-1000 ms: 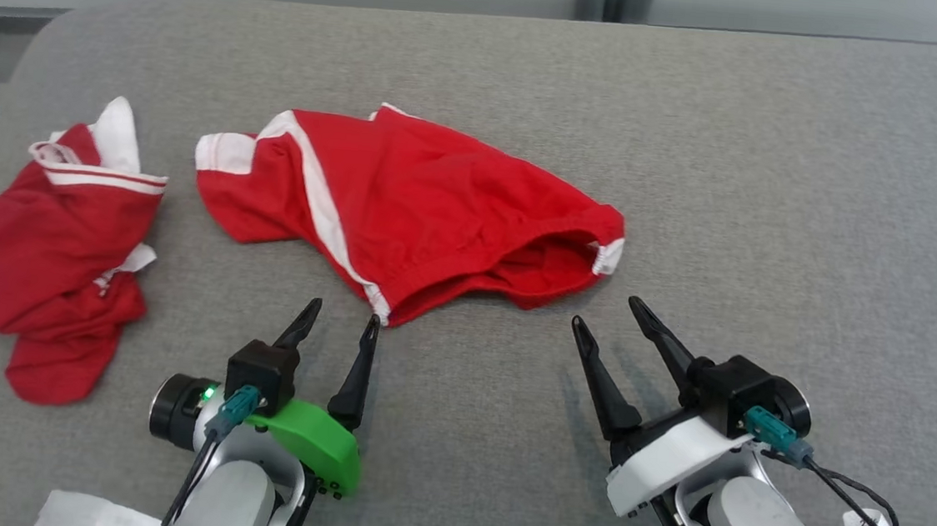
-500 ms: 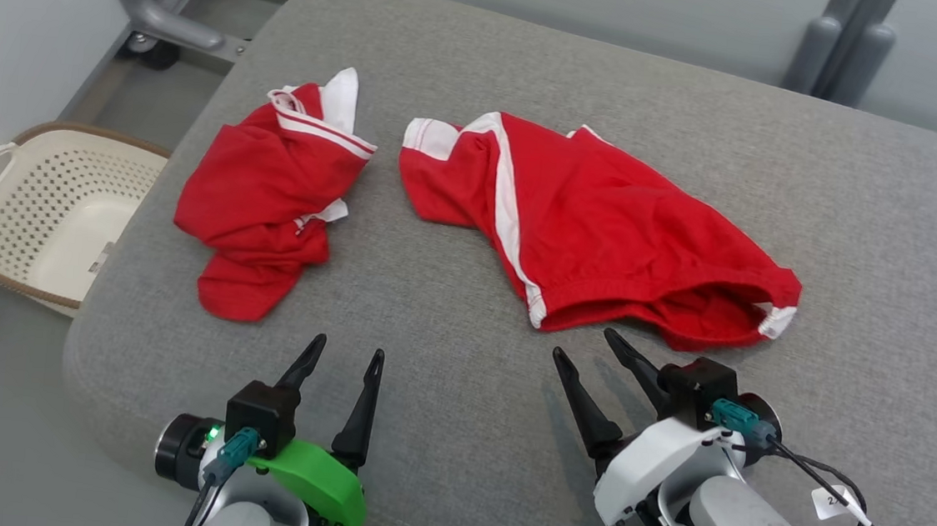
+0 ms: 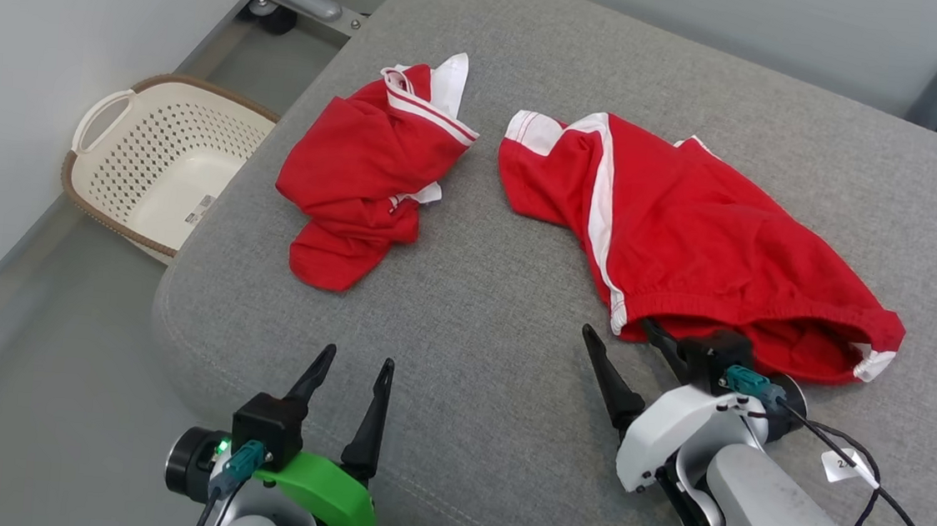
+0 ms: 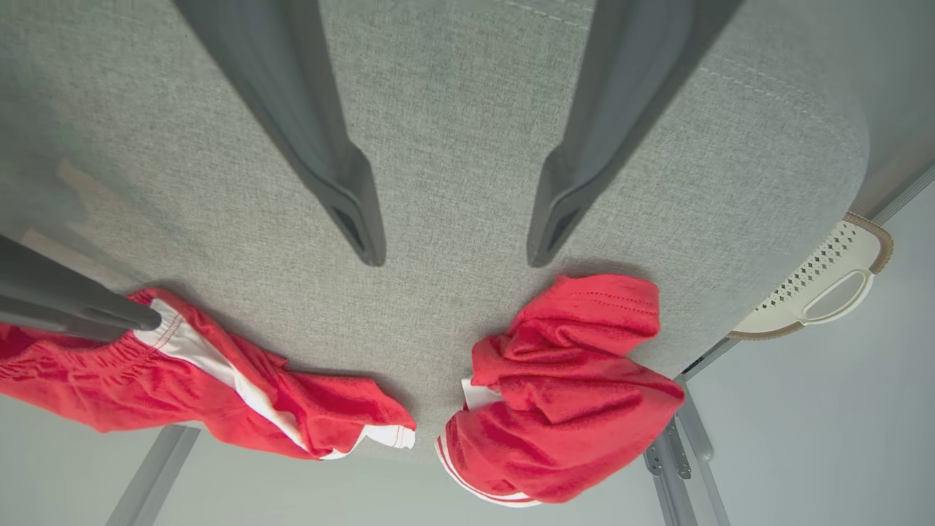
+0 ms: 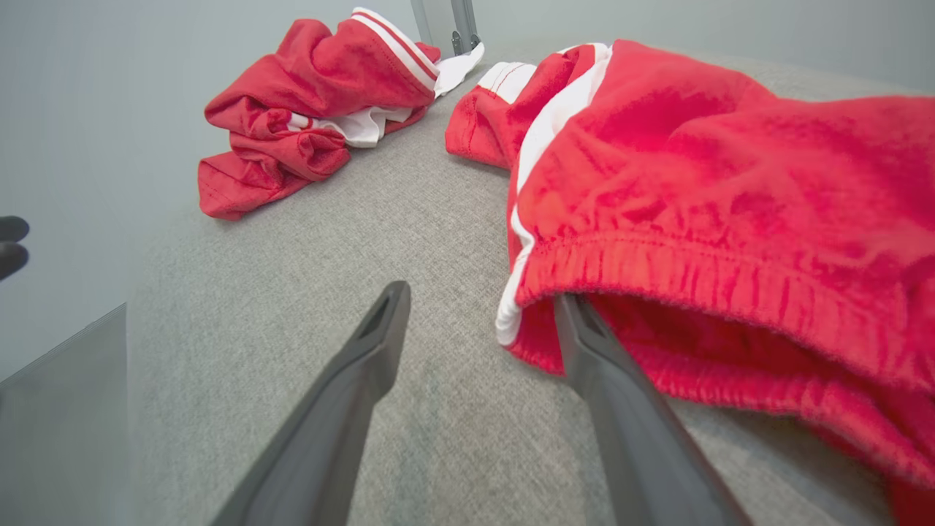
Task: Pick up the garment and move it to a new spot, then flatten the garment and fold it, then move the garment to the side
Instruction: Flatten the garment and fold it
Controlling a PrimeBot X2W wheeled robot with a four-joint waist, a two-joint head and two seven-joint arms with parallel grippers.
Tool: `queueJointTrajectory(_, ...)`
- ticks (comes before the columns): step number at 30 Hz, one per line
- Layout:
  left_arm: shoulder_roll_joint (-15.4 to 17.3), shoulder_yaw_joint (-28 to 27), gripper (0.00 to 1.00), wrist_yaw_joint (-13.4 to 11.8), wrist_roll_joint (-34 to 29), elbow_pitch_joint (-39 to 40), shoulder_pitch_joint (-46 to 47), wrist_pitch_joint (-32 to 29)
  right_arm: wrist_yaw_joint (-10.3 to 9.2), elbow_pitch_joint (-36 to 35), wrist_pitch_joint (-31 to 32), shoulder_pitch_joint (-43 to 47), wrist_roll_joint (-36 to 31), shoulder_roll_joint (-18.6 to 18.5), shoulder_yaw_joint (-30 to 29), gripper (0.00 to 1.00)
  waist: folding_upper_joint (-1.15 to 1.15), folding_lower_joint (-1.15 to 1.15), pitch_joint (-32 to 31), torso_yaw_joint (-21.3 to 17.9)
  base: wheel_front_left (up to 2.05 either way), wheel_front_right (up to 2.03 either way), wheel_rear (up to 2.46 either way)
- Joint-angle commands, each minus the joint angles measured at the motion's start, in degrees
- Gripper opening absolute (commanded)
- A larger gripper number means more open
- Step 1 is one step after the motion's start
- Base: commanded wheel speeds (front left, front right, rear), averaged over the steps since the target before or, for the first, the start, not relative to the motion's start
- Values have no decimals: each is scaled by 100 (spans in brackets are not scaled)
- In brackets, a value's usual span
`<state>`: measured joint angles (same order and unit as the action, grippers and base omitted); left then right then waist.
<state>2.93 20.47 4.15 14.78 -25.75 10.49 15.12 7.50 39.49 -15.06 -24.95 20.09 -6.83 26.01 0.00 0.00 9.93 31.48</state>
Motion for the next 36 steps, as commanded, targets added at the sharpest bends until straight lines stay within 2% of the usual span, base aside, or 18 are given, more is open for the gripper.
queueJointTrajectory(1,-2,-23,100,-34,33,45,-89,6,-1,100,-17,-94,-102,-10,-60,100,0,0,84,47,0,0,0)
queueJointTrajectory(6,-2,-29,100,-65,39,84,-140,6,-2,351,-17,-275,-216,61,-250,100,0,0,130,59,0,0,0)
queueJointTrajectory(7,-2,-25,100,-67,26,86,-140,6,-1,382,-17,-297,-251,78,-291,46,0,0,117,57,0,0,0)
queueJointTrajectory(8,-2,-18,100,-67,10,76,-140,6,-1,386,-17,-302,-273,104,-322,9,0,0,96,53,0,0,0)
queueJointTrajectory(9,-2,-10,100,-58,-13,58,-135,6,-2,376,-17,-280,-264,128,-346,0,0,0,68,46,0,0,0)
queueJointTrajectory(14,-2,14,100,31,-69,-5,-104,6,-2,224,-17,-59,-78,119,-532,0,0,0,-104,-27,0,0,0)
queueJointTrajectory(17,-1,-69,100,60,-101,-28,-148,6,-2,-21,-17,39,141,75,-620,0,0,0,-215,-295,0,0,0)
queueJointTrajectory(21,0,-138,100,101,-150,-79,-216,6,-2,-399,-17,177,631,-220,-753,0,0,0,-371,-733,0,0,0)
queueJointTrajectory(25,2,-178,100,145,-196,-153,-263,6,-2,-515,-3,293,1216,-649,-620,0,0,0,-538,-1181,0,0,0)
queueJointTrajectory(29,3,-146,100,181,-168,-189,-263,6,-2,-625,279,394,1867,-1189,-341,0,0,0,-643,-1550,0,0,0)
queueJointTrajectory(36,5,-82,100,206,-94,-232,-195,6,-2,-1104,636,642,2812,-2047,278,0,0,0,-721,-1966,0,0,0)
